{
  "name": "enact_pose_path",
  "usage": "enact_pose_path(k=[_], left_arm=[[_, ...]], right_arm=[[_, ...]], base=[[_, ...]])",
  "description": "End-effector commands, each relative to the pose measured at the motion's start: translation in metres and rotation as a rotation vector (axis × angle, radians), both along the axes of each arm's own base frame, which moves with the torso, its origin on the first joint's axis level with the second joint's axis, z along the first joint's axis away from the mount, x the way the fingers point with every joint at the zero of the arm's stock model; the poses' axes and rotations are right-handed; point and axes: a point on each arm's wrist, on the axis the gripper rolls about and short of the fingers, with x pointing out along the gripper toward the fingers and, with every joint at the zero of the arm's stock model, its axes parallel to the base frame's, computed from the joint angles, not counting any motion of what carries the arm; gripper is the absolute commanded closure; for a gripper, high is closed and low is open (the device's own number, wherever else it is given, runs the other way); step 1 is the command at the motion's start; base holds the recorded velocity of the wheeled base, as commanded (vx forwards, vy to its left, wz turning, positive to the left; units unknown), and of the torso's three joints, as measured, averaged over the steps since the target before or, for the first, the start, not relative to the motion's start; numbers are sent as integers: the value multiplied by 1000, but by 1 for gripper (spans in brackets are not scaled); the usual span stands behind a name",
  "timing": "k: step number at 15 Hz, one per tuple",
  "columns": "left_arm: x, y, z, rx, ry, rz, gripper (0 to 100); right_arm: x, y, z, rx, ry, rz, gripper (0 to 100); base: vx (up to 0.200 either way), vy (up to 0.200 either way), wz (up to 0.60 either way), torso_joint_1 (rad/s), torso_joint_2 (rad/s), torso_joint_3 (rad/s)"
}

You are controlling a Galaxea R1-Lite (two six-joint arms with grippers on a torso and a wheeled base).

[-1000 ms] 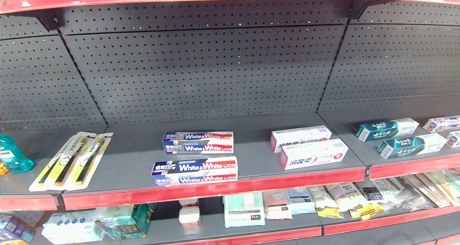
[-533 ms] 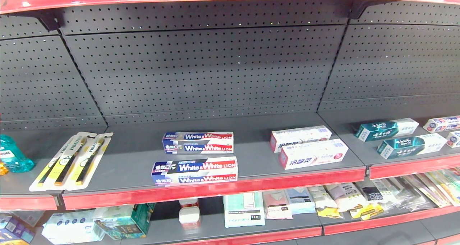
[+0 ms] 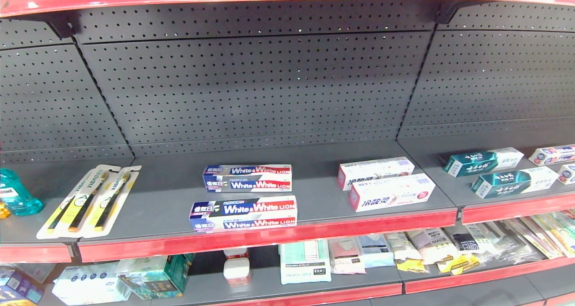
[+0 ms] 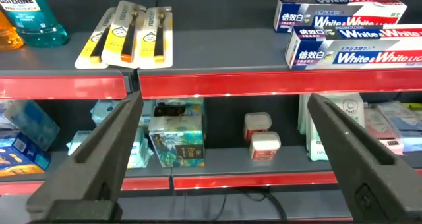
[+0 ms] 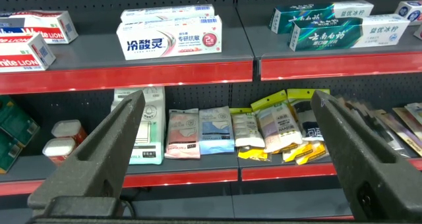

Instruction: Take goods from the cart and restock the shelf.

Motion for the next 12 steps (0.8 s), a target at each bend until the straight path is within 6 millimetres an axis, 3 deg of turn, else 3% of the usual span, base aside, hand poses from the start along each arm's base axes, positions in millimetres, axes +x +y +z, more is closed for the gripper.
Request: enact_pose_path(k=[1,6,11,12], left_arm=[[0,0,0,-1,6,0,0],[0,0,0,-1,6,0,0],[0,0,0,-1,6,0,0],[0,0,0,-2,6,0,0]], right_arm=[[0,0,0,0,-1,0,0],[0,0,0,-1,-1,0,0],[0,0,0,-1,-1,0,0],[0,0,0,0,-1,0,0]], base=[[0,0,0,0,0,0],[0,0,0,0,0,0],[0,0,600,-1,-2,5],[0,0,0,0,0,0]])
